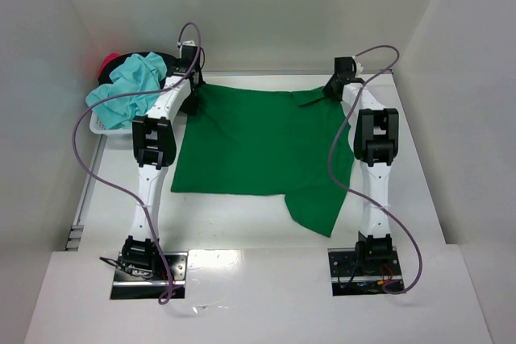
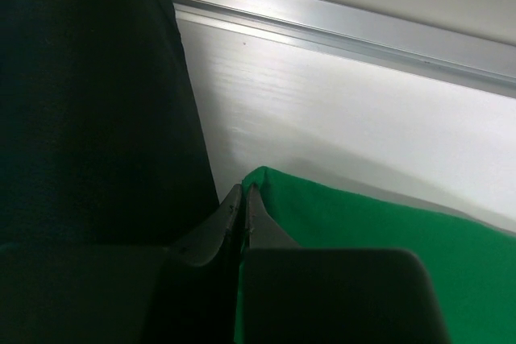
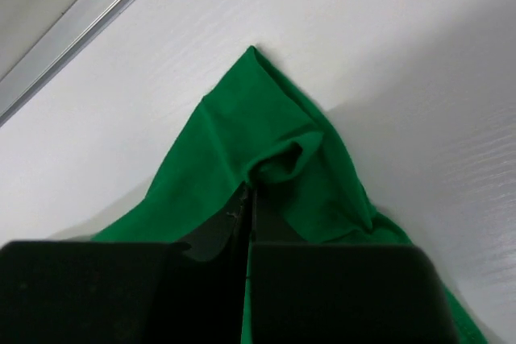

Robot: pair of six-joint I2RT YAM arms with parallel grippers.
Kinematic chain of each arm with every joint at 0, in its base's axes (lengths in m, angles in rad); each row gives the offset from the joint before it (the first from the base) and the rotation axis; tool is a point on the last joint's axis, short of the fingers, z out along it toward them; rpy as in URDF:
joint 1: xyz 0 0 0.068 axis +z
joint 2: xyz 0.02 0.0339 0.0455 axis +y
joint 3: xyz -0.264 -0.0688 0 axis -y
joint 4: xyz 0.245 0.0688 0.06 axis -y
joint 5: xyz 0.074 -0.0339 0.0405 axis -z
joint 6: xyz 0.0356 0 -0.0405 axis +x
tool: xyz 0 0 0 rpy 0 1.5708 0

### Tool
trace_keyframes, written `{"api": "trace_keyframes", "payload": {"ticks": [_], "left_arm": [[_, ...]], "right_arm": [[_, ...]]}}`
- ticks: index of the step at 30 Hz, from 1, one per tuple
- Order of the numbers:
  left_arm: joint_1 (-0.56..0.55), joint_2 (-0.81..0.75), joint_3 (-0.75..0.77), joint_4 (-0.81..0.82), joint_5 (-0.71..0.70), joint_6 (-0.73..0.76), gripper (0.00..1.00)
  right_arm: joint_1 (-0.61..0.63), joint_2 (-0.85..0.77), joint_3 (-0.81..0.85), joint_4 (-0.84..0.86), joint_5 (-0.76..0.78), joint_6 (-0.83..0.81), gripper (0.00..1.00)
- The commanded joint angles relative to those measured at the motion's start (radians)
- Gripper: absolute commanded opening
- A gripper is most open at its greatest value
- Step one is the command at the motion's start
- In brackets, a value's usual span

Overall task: Fold and stack the t-shirts
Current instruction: Grap the side of the flattened tshirt furthest away from the robot with both arms, then fold the flattened tshirt in 1/3 of the way

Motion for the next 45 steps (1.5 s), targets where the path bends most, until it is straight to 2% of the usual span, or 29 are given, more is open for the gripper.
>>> {"api": "trace_keyframes", "payload": {"ticks": [1,8,15,18,24,29,33,37,45], "left_arm": [[0.01,-0.006,0.042,0.006,-0.005,0.044,0.0],[0.01,-0.044,0.004,0.006,0.029,0.053,0.0],[0.01,-0.095,-0.053,0.015,0.058,0.062,0.0],[0.01,-0.135,-0.114,0.04,0.058,0.082,0.0],[0.01,-0.225,-0.237,0.084,0.049,0.102,0.0],[0.03,-0.306,-0.384,0.119,0.049,0.111,0.0],[0.039,-0.356,-0.476,0.141,0.071,0.121,0.0],[0.049,-0.409,-0.545,0.169,0.071,0.121,0.0],[0.049,-0.445,-0.636,0.178,0.103,0.13,0.0]], "right_arm": [[-0.006,-0.006,0.062,-0.005,0.047,-0.009,0.0],[-0.031,-0.103,0.093,-0.014,0.067,-0.036,0.0],[-0.061,-0.129,0.207,-0.097,-0.01,-0.065,0.0],[-0.061,-0.192,0.104,-0.066,-0.045,-0.056,0.0],[-0.061,-0.443,-0.187,0.031,-0.07,0.004,0.0],[-0.061,-0.668,-0.447,0.091,-0.152,0.067,0.0],[-0.061,-0.79,-0.618,0.138,-0.199,0.135,0.0],[-0.025,-0.862,-0.779,0.161,-0.199,0.172,0.0],[0.063,-0.924,-0.968,0.209,-0.179,0.26,0.0]]}}
